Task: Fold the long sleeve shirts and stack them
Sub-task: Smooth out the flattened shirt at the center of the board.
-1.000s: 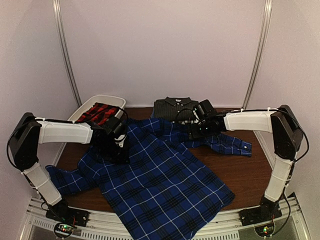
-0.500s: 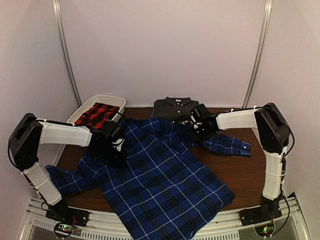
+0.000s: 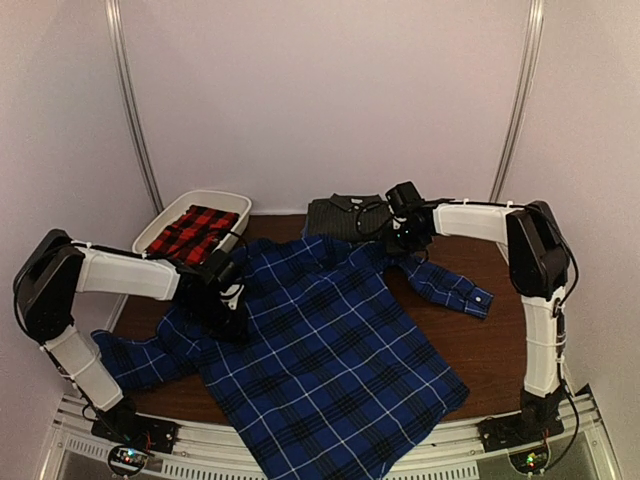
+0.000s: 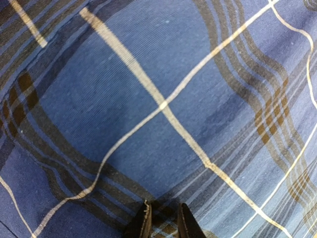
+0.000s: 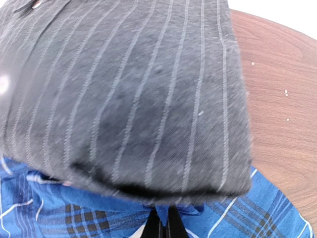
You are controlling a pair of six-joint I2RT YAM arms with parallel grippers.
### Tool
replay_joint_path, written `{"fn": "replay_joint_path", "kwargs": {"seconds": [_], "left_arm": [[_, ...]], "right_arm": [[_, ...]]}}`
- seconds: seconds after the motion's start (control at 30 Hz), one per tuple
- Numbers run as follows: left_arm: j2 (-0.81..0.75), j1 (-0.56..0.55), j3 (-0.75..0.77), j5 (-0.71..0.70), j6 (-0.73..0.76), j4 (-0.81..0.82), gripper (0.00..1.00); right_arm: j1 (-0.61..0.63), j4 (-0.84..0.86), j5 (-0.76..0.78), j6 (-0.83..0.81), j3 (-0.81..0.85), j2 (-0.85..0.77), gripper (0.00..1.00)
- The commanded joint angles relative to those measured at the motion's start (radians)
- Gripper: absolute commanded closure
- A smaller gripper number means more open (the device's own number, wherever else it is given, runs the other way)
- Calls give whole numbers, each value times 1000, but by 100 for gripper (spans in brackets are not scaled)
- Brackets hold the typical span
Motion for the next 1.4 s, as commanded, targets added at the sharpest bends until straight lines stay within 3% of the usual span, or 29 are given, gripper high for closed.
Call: {"fn": "replay_joint_path", "kwargs": {"seconds": [0.0, 0.23, 0.43, 0.7, 0.87, 1.37], "left_arm": [[-8, 11, -38, -24, 19, -27, 80], [-24, 11, 2, -3, 22, -31, 80], [-48, 11, 73, -4, 19, -43, 79], [-75, 14, 121, -31, 7, -43, 76], [-105, 25, 106, -37, -2, -45, 76], [-97, 27, 101, 41, 23, -19, 76]], "right_arm": [[-29, -55, 40, 9, 77, 39, 95], [-4, -62, -14, 17, 14, -37, 57], [51, -83, 7, 42, -81, -147, 40], [151, -10, -39, 130, -326, -322, 39], [243, 10, -32, 169, -393, -371, 38], [251, 89, -108, 374, -766, -581, 51]]}}
